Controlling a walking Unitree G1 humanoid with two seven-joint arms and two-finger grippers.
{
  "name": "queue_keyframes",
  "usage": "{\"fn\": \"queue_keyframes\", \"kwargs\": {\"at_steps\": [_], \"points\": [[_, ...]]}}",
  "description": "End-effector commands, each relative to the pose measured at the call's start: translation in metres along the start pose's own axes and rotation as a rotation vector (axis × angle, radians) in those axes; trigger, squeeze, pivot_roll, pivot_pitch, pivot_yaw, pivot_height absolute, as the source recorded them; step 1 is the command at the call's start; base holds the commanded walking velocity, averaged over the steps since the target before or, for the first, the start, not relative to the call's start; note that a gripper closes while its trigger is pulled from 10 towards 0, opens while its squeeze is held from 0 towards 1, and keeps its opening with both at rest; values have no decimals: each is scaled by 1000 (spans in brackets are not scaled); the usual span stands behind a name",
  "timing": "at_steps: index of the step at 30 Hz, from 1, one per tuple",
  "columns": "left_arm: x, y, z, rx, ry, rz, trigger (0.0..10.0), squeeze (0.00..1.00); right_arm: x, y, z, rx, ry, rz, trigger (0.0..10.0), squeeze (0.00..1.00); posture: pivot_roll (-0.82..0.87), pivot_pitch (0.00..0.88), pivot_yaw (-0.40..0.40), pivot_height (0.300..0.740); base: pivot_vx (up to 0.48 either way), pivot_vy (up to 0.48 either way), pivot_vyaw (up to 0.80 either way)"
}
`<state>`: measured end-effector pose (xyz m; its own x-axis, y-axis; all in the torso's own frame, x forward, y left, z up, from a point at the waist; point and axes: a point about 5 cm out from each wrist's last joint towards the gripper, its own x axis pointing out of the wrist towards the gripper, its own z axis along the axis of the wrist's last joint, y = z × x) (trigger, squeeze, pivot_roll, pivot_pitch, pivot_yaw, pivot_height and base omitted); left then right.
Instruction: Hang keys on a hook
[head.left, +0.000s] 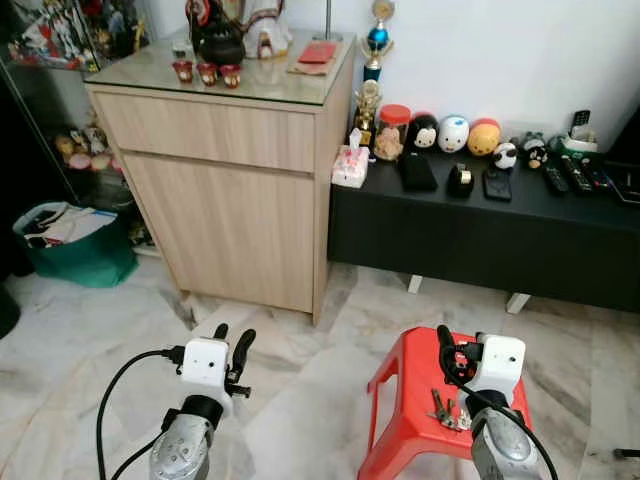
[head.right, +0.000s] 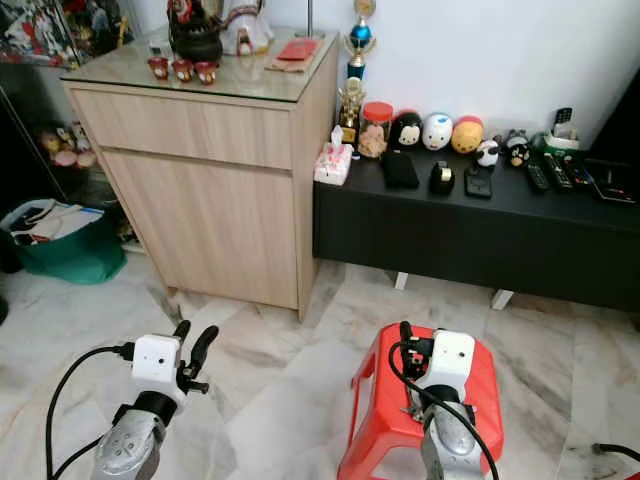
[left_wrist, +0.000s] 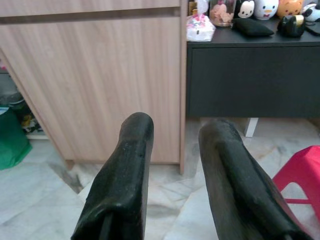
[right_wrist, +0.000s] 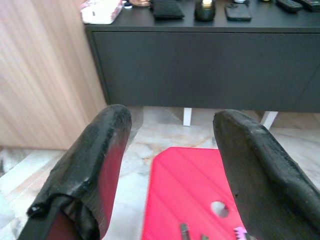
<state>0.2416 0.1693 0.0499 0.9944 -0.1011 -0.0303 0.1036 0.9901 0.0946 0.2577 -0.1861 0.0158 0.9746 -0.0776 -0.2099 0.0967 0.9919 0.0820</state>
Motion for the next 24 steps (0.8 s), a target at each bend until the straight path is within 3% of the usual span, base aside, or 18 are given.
{"fn": "queue_keyframes", "kwargs": {"at_steps": [1, 6, 15, 24], "points": [[1, -3, 1, -4, -4, -7, 10000, 0, 1, -4, 1, -8, 8, -12, 10000, 0, -48, 0, -45, 740, 0, -465, 0], [1, -3, 1, -14, -5, 1, 10000, 0, 3, -2, 1, -9, 17, 2, 10000, 0, -48, 0, -46, 740, 0, -379, 0], [2, -2, 2, -17, -8, 8, 10000, 0, 7, -1, -2, -7, 57, 23, 10000, 0, -47, 0, -46, 740, 0, 0, 0], [3, -4, 0, -22, 1, 12, 10000, 0, 7, 7, -9, -52, 113, 147, 10000, 0, -53, 0, -48, 740, 0, 0, 0]]}}
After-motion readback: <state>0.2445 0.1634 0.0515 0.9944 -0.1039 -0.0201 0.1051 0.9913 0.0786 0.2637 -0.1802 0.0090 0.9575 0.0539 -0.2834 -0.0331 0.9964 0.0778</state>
